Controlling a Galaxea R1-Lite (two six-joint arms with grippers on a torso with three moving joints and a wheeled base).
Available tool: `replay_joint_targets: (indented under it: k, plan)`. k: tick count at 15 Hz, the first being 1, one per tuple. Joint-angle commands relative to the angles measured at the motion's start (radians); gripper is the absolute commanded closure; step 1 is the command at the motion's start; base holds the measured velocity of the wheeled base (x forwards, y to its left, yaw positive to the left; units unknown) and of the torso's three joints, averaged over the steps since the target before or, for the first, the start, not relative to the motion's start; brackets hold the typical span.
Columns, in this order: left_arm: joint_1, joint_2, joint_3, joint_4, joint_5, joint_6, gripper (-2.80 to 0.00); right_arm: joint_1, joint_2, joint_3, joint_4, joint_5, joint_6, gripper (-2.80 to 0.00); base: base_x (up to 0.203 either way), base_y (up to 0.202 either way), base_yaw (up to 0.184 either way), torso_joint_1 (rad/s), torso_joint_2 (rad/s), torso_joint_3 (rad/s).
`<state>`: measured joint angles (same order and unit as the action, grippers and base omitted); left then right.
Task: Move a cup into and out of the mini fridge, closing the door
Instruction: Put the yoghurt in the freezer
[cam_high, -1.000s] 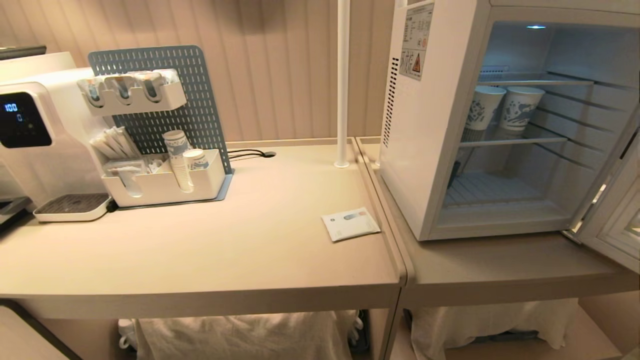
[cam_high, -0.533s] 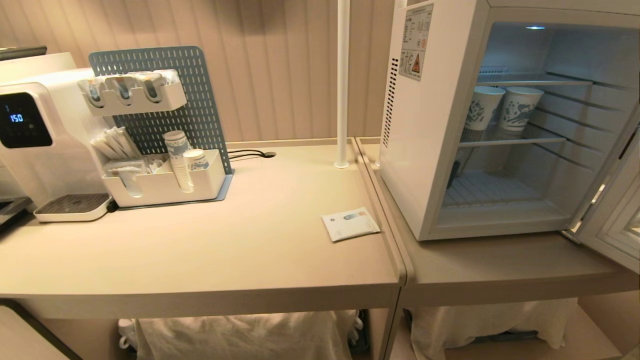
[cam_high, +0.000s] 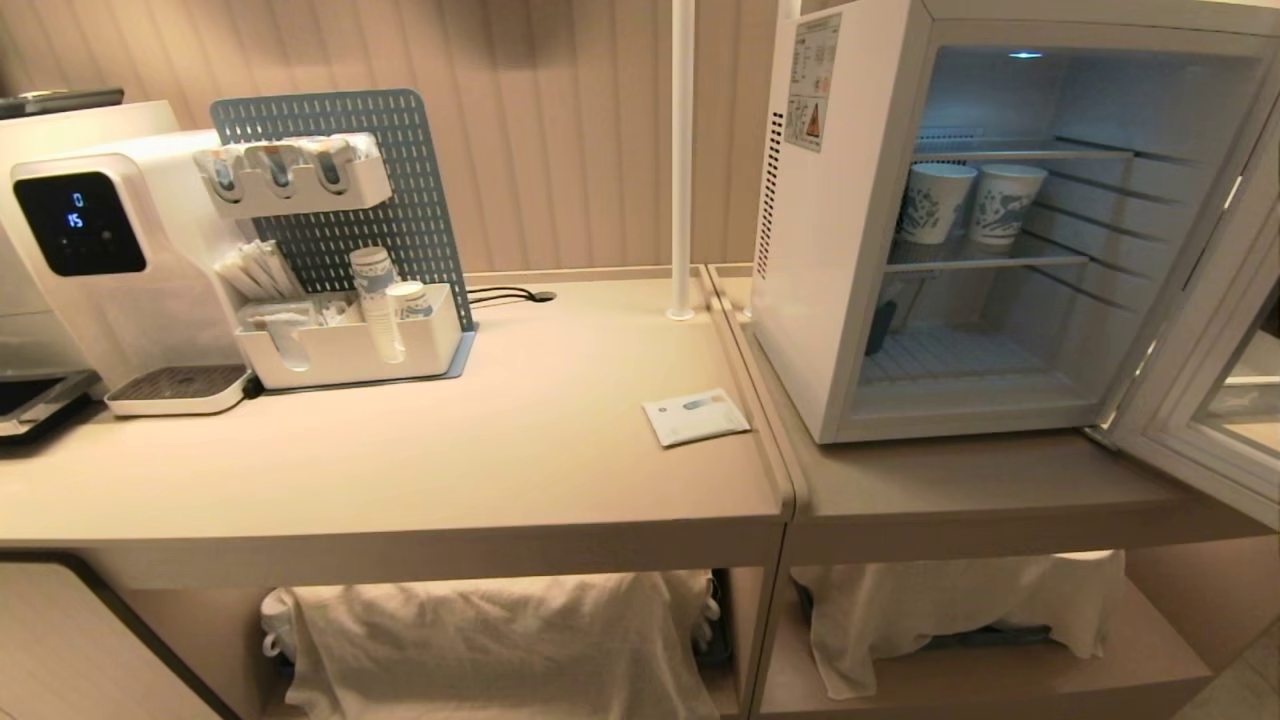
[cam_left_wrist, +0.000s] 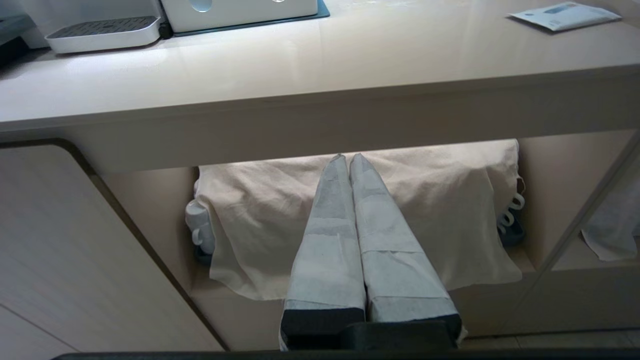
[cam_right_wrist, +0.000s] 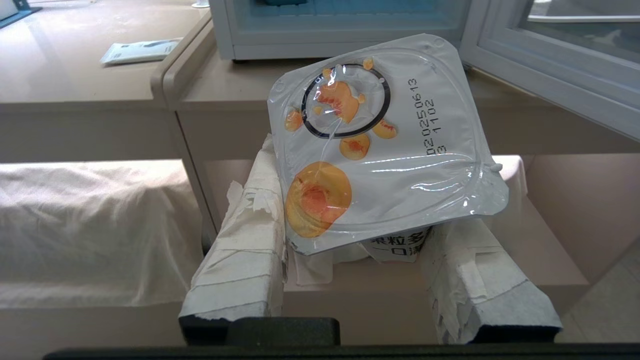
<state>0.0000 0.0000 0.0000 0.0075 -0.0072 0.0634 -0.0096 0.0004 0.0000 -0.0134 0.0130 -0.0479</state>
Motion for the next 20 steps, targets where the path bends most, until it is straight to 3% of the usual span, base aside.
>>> replay_joint_targets:
  k: [1,6,10,20]
  plan:
    - [0.0,0.0,0.0,0.0,0.0,0.002,0.0,-0.001,-0.002,0.009,0.0,0.001,-0.001,0.0,-0.188,0.0,-0.002,0.002,0.0,-0.002]
    - [0.0,0.0,0.0,-0.003,0.006,-0.005,0.0,-0.001,-0.002,0.009,0.0,0.001,0.0,0.0,-0.059,0.0,-0.002,0.001,0.0,-0.005]
    - [0.0,0.0,0.0,-0.007,0.009,-0.047,0.0,-0.001,-0.002,0.009,0.001,0.001,-0.001,0.0,0.0,0.0,0.0,0.0,0.0,0.0]
    - [0.0,0.0,0.0,-0.007,0.009,-0.05,0.0,-0.001,-0.002,-0.022,0.01,0.008,0.009,0.0,0.0,0.0,0.0,0.0,0.0,0.0]
